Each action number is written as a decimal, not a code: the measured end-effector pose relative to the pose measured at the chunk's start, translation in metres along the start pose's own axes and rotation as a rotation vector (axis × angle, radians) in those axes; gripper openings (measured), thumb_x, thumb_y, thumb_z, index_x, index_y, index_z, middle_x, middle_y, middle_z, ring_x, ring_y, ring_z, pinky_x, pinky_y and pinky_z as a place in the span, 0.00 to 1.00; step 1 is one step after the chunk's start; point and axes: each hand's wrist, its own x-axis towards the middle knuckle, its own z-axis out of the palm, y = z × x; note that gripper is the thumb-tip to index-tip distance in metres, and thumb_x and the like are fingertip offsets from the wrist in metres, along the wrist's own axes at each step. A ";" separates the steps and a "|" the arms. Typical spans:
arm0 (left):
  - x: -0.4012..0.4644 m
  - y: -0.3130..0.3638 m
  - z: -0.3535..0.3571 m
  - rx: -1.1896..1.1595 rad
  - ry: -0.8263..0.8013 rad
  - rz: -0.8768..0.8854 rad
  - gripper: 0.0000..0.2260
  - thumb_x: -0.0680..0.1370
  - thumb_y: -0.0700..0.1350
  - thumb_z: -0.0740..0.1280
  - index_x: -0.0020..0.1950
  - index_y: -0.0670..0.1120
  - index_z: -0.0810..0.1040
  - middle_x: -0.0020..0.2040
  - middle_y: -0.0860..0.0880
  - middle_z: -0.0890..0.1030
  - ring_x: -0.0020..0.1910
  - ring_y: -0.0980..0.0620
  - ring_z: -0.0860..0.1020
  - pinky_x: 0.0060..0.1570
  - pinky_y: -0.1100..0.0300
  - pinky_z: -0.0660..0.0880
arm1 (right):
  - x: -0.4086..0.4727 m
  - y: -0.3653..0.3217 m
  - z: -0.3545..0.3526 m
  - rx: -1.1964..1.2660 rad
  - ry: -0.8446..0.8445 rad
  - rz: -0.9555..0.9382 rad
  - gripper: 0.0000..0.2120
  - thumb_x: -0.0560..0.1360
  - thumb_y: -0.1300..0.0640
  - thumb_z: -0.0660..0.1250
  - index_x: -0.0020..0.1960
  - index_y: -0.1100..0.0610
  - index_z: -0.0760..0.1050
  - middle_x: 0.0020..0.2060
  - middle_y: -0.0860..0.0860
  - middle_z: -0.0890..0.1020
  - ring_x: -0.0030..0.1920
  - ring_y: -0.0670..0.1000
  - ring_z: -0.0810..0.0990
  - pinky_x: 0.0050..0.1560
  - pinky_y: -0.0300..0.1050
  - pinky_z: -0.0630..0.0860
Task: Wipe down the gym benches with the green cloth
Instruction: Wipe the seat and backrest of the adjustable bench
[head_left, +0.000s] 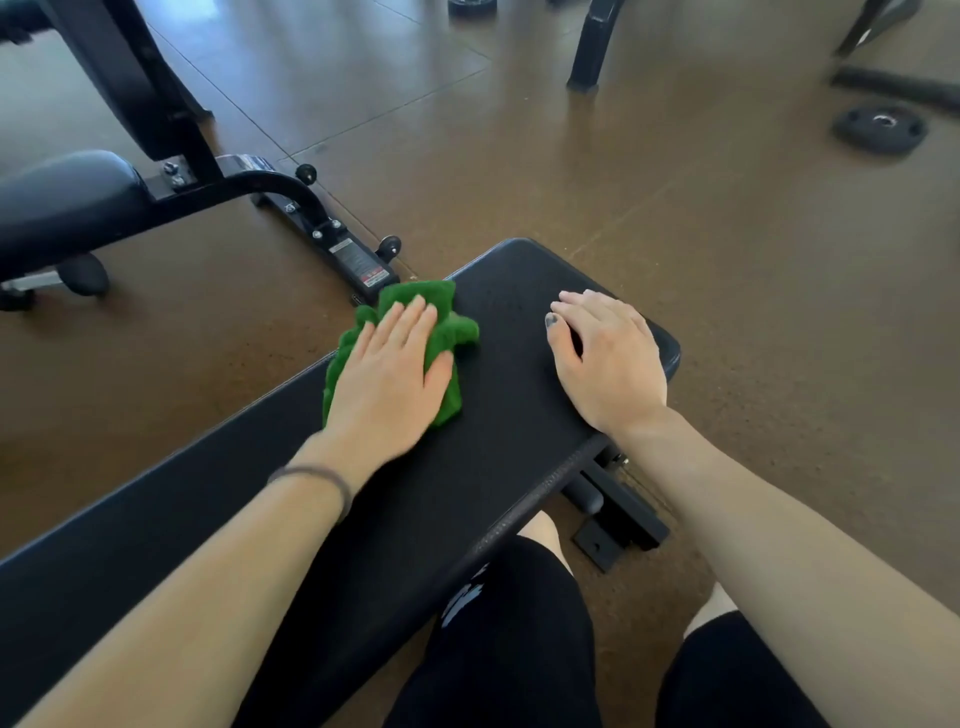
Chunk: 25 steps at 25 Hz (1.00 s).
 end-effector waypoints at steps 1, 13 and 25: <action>-0.031 0.000 0.001 0.016 -0.002 0.060 0.29 0.84 0.59 0.50 0.84 0.51 0.54 0.84 0.54 0.53 0.83 0.54 0.49 0.81 0.55 0.44 | 0.000 0.000 0.000 0.002 0.007 0.000 0.27 0.83 0.43 0.49 0.64 0.54 0.82 0.66 0.50 0.82 0.71 0.52 0.76 0.76 0.55 0.67; 0.002 0.032 0.012 0.045 0.001 0.067 0.29 0.84 0.58 0.51 0.84 0.49 0.56 0.84 0.52 0.55 0.83 0.51 0.51 0.81 0.51 0.45 | -0.004 0.000 0.000 0.079 0.043 0.043 0.24 0.84 0.48 0.52 0.62 0.56 0.83 0.64 0.51 0.83 0.70 0.51 0.77 0.75 0.54 0.67; 0.064 0.064 0.016 0.045 -0.050 0.160 0.27 0.86 0.55 0.52 0.84 0.50 0.54 0.84 0.53 0.53 0.83 0.54 0.49 0.81 0.52 0.44 | -0.003 0.004 0.006 0.044 0.109 0.078 0.25 0.85 0.50 0.49 0.61 0.57 0.83 0.61 0.50 0.85 0.67 0.49 0.79 0.76 0.53 0.66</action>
